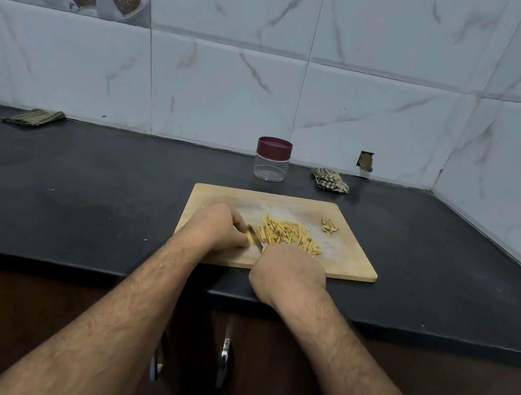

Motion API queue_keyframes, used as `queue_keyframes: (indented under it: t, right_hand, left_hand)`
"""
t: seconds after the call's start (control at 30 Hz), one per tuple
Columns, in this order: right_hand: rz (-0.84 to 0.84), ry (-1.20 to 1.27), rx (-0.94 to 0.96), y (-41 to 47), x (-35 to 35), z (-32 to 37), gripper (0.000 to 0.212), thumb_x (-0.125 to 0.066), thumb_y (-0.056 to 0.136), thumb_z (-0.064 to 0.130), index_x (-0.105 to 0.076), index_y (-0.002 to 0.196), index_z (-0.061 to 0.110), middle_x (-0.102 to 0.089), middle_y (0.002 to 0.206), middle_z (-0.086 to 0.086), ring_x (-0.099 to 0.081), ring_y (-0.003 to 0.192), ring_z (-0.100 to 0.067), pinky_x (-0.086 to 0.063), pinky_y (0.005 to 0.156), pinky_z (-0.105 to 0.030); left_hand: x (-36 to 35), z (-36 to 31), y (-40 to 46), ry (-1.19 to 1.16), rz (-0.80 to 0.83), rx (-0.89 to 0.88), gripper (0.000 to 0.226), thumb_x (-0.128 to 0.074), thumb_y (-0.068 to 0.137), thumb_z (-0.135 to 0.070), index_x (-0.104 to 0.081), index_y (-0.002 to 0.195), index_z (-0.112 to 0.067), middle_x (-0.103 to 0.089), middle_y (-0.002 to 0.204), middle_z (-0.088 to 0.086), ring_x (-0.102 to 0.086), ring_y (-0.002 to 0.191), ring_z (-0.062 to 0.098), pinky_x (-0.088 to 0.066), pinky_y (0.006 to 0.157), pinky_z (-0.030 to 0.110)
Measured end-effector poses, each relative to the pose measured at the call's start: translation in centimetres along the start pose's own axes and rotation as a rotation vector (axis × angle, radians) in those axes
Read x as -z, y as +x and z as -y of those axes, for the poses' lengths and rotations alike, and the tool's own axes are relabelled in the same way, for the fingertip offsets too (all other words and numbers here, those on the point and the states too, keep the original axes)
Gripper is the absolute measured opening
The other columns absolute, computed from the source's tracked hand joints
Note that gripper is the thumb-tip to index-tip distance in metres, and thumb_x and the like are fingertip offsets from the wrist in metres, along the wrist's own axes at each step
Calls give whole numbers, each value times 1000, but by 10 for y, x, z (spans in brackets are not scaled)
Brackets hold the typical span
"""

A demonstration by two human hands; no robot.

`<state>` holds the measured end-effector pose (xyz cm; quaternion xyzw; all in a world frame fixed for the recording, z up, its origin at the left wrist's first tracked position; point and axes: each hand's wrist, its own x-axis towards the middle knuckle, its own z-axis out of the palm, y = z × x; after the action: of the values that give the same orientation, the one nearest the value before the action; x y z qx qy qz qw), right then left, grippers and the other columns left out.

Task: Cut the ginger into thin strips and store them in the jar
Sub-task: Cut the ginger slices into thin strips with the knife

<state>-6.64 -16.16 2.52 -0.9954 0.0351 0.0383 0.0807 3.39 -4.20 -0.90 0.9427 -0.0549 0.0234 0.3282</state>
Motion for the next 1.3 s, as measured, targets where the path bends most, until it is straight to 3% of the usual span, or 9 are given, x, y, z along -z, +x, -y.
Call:
queue_keyframes:
  t: [0.13, 0.4, 0.6, 0.87, 1.07, 1.23, 1.3]
  right_hand:
    - [17, -15, 3, 4, 0, 2, 30, -47, 95, 17, -60, 122, 15, -63, 121, -4, -58, 106, -24, -41, 78, -35]
    - [17, -45, 5, 4, 0, 6, 30, -51, 96, 19, -59, 124, 15, -61, 123, -4, -58, 108, -23, -40, 75, -34]
    - [47, -68, -15, -17, -10, -9, 28, -54, 94, 15, -59, 121, 18, -61, 109, -4, -54, 91, -23, -42, 71, -35]
    - [9, -51, -25, -18, -8, -7, 29, -53, 93, 13, -60, 121, 17, -59, 103, -4, -49, 84, -22, -42, 69, -34]
    - [2, -41, -50, -11, -9, -11, 32, -52, 93, 13, -59, 124, 18, -60, 107, -3, -49, 84, -22, -41, 66, -33]
    - [-6, -11, -41, -11, -6, -14, 28, -50, 94, 14, -61, 120, 17, -55, 97, -2, -52, 85, -23, -43, 69, -33]
    - [0, 7, -28, -10, -3, -11, 34, -48, 95, 15, -57, 127, 18, -58, 107, -3, -56, 93, -25, -45, 72, -34]
  left_hand:
    - [0, 1, 0, -11, 10, -4, 13, -76, 77, -22, -79, 89, -25, -72, 106, -16, -63, 99, 9, -52, 92, 30]
    - [1, 0, -1, -44, 13, -10, 13, -75, 78, -19, -79, 90, -23, -69, 102, -18, -62, 101, 6, -50, 92, 27]
    - [2, -1, -3, -30, 16, 0, 17, -74, 79, -20, -79, 95, -23, -73, 106, -10, -63, 102, 10, -51, 94, 30]
    - [2, -1, -3, -41, 24, 0, 14, -74, 78, -19, -79, 91, -24, -74, 105, -9, -64, 101, 10, -52, 95, 33]
    - [1, 1, -1, -33, 31, -20, 17, -74, 80, -19, -80, 96, -22, -72, 112, -12, -63, 103, 8, -50, 96, 31]
    - [0, 2, 0, -35, 29, -14, 18, -74, 80, -19, -79, 97, -22, -72, 113, -12, -62, 105, 9, -50, 97, 31]
    - [0, 2, 0, -39, 26, -15, 16, -73, 79, -18, -80, 93, -22, -73, 110, -11, -63, 103, 10, -51, 96, 33]
